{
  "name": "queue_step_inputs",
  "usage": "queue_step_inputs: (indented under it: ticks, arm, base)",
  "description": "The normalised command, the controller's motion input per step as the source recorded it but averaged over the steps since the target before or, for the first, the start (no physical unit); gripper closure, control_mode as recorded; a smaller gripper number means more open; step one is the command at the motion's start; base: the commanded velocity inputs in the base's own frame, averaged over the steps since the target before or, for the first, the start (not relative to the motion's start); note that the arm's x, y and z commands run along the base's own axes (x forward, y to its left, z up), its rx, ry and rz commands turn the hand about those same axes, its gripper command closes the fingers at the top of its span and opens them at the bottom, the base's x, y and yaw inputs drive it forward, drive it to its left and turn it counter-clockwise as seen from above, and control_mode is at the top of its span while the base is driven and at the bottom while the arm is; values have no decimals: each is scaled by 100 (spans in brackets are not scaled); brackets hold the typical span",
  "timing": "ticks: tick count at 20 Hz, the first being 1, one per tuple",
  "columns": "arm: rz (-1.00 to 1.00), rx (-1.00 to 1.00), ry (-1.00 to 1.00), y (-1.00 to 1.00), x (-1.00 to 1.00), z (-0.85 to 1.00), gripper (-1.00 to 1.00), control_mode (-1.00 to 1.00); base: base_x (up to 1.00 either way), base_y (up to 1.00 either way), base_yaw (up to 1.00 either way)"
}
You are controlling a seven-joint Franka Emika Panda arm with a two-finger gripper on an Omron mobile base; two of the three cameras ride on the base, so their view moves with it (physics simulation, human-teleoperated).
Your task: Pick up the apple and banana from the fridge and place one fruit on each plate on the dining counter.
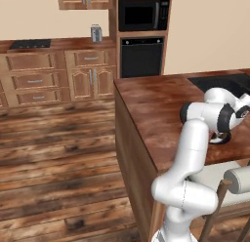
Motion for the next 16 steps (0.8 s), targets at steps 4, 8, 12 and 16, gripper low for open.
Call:
queue_step_inputs:
  ticks: [4, 8, 12, 16]
  arm:
    - [-4, 2, -18, 0, 0, 0, -100, -100]
    - [-4, 9, -26, 0, 0, 14, -100, -100]
    - [-2, 13, -30, 0, -1, 36, -100, -100]
    - [-5, 9, -22, -9, -18, 64, -100, -100]
  base:
    - [0, 0, 0]
    - [0, 0, 0]
    - [0, 0, 0]
    - [0, 0, 0]
